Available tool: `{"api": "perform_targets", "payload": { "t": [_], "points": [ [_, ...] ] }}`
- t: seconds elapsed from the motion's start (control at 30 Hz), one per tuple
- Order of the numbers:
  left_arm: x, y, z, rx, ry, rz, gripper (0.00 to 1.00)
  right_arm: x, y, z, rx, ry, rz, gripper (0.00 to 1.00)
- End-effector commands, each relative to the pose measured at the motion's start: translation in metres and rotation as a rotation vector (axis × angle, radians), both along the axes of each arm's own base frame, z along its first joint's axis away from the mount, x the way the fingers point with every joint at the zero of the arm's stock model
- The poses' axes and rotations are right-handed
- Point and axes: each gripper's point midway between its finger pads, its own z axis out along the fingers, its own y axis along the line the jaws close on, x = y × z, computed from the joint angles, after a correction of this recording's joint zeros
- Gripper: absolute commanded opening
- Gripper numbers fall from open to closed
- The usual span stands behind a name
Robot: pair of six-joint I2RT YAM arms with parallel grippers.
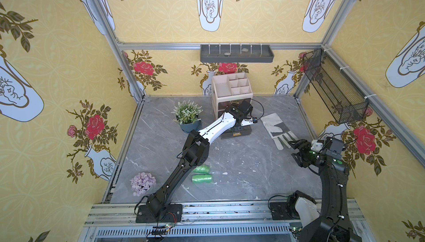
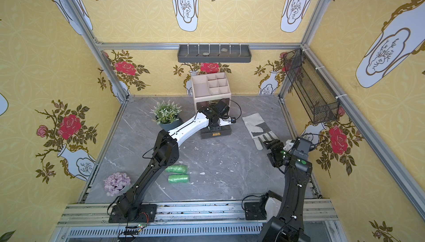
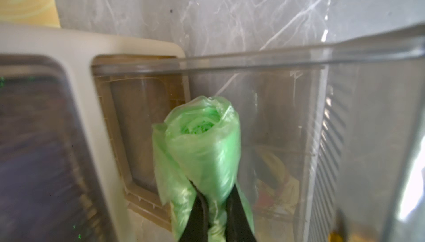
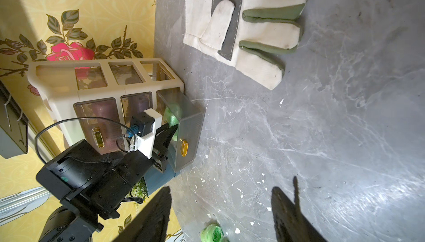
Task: Sort the rolls of trash bags by color and place them into the drawer
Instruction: Place the roll of trash bags in the drawer.
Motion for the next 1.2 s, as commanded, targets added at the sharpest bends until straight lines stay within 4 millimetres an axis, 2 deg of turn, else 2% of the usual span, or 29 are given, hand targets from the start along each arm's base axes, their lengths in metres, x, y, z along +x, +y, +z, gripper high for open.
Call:
{"api": "perform_targets", "payload": {
  "t": [0.0,0.3,0.53,0.67,0.83,1.0,1.17],
  "points": [
    [0.007,-0.001,-0.008,0.008,-0.013,-0.013,0.07,0.005,-0.002,0.003,-0.017,-0.030,0.014,0.69],
    [0.034,0.002,-0.005,0.014,-0.102,-0.009,0.14,0.009,-0.006,-0.001,-0.014,-0.027,0.012,0.69],
    [0.047,-0.006,0.000,-0.003,-0.166,-0.034,0.24,0.010,-0.007,-0.005,-0.006,-0.021,0.008,0.69],
    [0.050,-0.008,0.001,-0.011,-0.180,-0.031,0.30,0.009,-0.008,-0.004,-0.007,-0.022,0.006,0.70],
    [0.051,-0.008,0.004,-0.017,-0.187,-0.020,0.45,0.009,-0.008,-0.003,-0.001,-0.022,0.006,0.69],
    [0.047,-0.006,0.019,-0.040,-0.198,-0.006,0.49,0.008,-0.008,0.002,-0.004,-0.030,0.005,0.69],
    [0.039,-0.006,0.044,-0.078,-0.220,-0.010,0.52,0.007,-0.008,0.006,-0.008,-0.036,0.004,0.70]
  ]
}}
